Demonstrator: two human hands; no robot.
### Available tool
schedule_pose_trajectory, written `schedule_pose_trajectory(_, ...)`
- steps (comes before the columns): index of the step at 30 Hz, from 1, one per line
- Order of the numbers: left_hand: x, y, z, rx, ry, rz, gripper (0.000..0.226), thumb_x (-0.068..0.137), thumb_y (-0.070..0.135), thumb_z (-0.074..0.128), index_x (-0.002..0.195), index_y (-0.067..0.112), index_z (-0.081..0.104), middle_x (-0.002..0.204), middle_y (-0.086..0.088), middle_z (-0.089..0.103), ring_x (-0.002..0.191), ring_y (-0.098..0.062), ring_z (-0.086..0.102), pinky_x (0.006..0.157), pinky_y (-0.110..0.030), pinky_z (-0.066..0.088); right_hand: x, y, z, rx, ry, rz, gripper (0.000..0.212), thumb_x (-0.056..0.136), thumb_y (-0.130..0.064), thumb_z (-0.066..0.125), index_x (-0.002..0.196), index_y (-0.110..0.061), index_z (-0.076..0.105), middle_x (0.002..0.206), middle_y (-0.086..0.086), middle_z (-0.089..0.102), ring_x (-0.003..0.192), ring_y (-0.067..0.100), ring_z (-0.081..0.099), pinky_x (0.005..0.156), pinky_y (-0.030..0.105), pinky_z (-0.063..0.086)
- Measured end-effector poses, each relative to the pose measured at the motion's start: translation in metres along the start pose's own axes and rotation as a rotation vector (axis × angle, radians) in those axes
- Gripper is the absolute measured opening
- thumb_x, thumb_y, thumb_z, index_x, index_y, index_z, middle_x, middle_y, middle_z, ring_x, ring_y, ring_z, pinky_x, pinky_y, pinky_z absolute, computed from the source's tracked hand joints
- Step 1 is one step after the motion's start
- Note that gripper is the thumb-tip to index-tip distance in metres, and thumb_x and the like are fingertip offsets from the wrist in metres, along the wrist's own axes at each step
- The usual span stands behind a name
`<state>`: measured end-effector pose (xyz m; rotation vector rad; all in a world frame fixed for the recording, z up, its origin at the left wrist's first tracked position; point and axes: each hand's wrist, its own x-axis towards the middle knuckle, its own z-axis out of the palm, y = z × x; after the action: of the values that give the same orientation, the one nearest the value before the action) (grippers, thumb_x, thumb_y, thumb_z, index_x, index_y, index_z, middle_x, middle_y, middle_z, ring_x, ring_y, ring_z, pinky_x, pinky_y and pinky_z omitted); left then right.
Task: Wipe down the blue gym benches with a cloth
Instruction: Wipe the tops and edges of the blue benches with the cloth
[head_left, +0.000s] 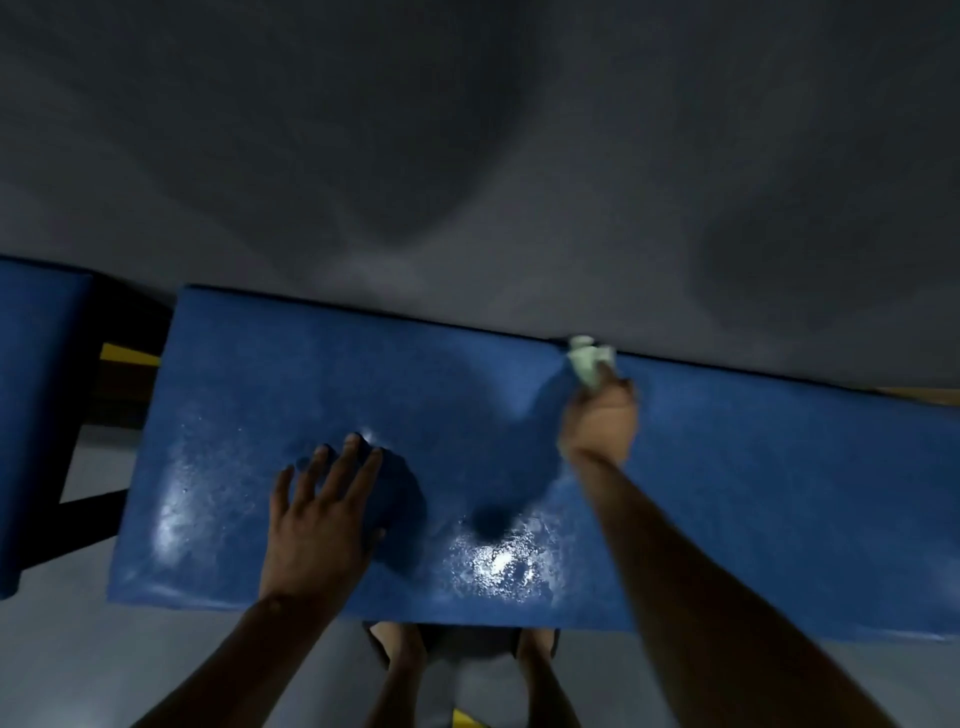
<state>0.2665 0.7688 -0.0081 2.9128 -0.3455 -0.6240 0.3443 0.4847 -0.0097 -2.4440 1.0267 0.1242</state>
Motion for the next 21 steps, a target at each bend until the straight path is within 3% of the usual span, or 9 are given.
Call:
schedule_pose_trajectory(2, 0.001, -0.002, 0.000, 0.011, 0.010, 0.011, 0.091, 0.059, 0.040, 0.087, 0.140, 0.021, 0.051, 0.148, -0.005, 0.048, 0.130, -0.038, 0.048, 0.105, -0.060, 0.035, -0.034, -0.049, 0.040, 0.048, -0.015, -0.170, 0.035, 0.089, -0.003, 0.051, 0.122, -0.007, 0.061, 0.112, 0.020, 0.059, 0.090, 0.039, 0.062, 0.074, 0.038, 0.046)
schedule_pose_trajectory(4, 0.001, -0.004, -0.001, 0.022, 0.021, 0.017, 0.092, 0.057, 0.042, 0.088, 0.139, 0.022, 0.052, 0.147, -0.005, 0.049, 0.128, -0.037, 0.049, 0.104, -0.060, 0.036, -0.054, -0.079, 0.056, -0.012, -0.185, -0.346, 0.031, 0.093, -0.012, 0.049, 0.123, -0.014, 0.058, 0.113, 0.014, 0.058, 0.084, 0.035, 0.060, 0.070, 0.039, 0.048)
schedule_pose_trajectory(5, 0.001, -0.004, -0.002, 0.027, 0.020, 0.019, 0.092, 0.057, 0.042, 0.088, 0.139, 0.022, 0.052, 0.146, -0.004, 0.050, 0.128, -0.037, 0.050, 0.104, -0.060, 0.036, -0.054, -0.082, 0.053, -0.048, -0.276, -0.429, 0.030, 0.095, -0.015, 0.047, 0.124, -0.016, 0.056, 0.114, 0.012, 0.057, 0.087, 0.034, 0.060, 0.071, 0.038, 0.048)
schedule_pose_trajectory(8, 0.001, -0.004, -0.003, 0.019, 0.025, 0.016, 0.092, 0.056, 0.042, 0.089, 0.139, 0.023, 0.053, 0.146, -0.004, 0.050, 0.128, -0.037, 0.050, 0.104, -0.060, 0.036, -0.024, -0.050, 0.026, -0.256, -0.318, -0.727, 0.043, 0.091, -0.023, 0.044, 0.132, -0.019, 0.054, 0.121, 0.013, 0.054, 0.098, 0.038, 0.060, 0.087, 0.040, 0.051)
schedule_pose_trajectory(11, 0.000, -0.005, -0.002, 0.002, 0.020, 0.014, 0.091, 0.058, 0.042, 0.087, 0.140, 0.024, 0.052, 0.148, -0.003, 0.047, 0.130, -0.036, 0.048, 0.107, -0.057, 0.032, 0.021, 0.013, -0.025, -0.289, -0.175, -0.523, 0.043, 0.081, -0.038, 0.040, 0.101, -0.013, 0.068, 0.094, 0.009, 0.065, 0.088, 0.032, 0.066, 0.071, 0.021, 0.048)
schedule_pose_trajectory(13, 0.000, -0.006, -0.002, -0.010, 0.021, 0.020, 0.090, 0.060, 0.042, 0.085, 0.141, 0.024, 0.051, 0.150, -0.003, 0.046, 0.131, -0.035, 0.047, 0.108, -0.056, 0.031, 0.036, 0.044, -0.054, -0.252, -0.036, -0.168, 0.047, 0.076, -0.032, 0.039, 0.101, -0.004, 0.068, 0.093, 0.020, 0.063, 0.091, 0.038, 0.062, 0.073, 0.029, 0.044)
schedule_pose_trajectory(15, 0.001, -0.008, -0.002, -0.018, 0.020, 0.023, 0.089, 0.060, 0.041, 0.085, 0.141, 0.024, 0.051, 0.149, -0.003, 0.047, 0.130, -0.035, 0.047, 0.108, -0.056, 0.032, 0.033, 0.047, -0.056, -0.178, 0.047, 0.016, 0.044, 0.080, -0.024, 0.042, 0.111, -0.003, 0.065, 0.104, 0.027, 0.060, 0.096, 0.043, 0.059, 0.081, 0.036, 0.044)
schedule_pose_trajectory(18, 0.001, -0.011, -0.001, -0.014, 0.011, 0.033, 0.089, 0.061, 0.043, 0.084, 0.141, 0.024, 0.050, 0.150, -0.003, 0.046, 0.130, -0.035, 0.047, 0.108, -0.055, 0.032, -0.002, -0.002, -0.009, -0.048, 0.021, -0.038, 0.035, 0.086, -0.006, 0.053, 0.119, -0.010, 0.064, 0.112, 0.020, 0.061, 0.102, 0.038, 0.059, 0.081, 0.028, 0.041)
schedule_pose_trajectory(21, 0.002, -0.011, -0.002, -0.003, 0.006, 0.039, 0.090, 0.061, 0.045, 0.083, 0.141, 0.024, 0.050, 0.150, -0.003, 0.046, 0.130, -0.035, 0.047, 0.108, -0.055, 0.032, -0.055, -0.067, 0.048, 0.000, -0.183, -0.231, 0.036, 0.091, -0.010, 0.051, 0.127, -0.012, 0.057, 0.125, 0.013, 0.054, 0.110, 0.030, 0.054, 0.081, 0.021, 0.034)
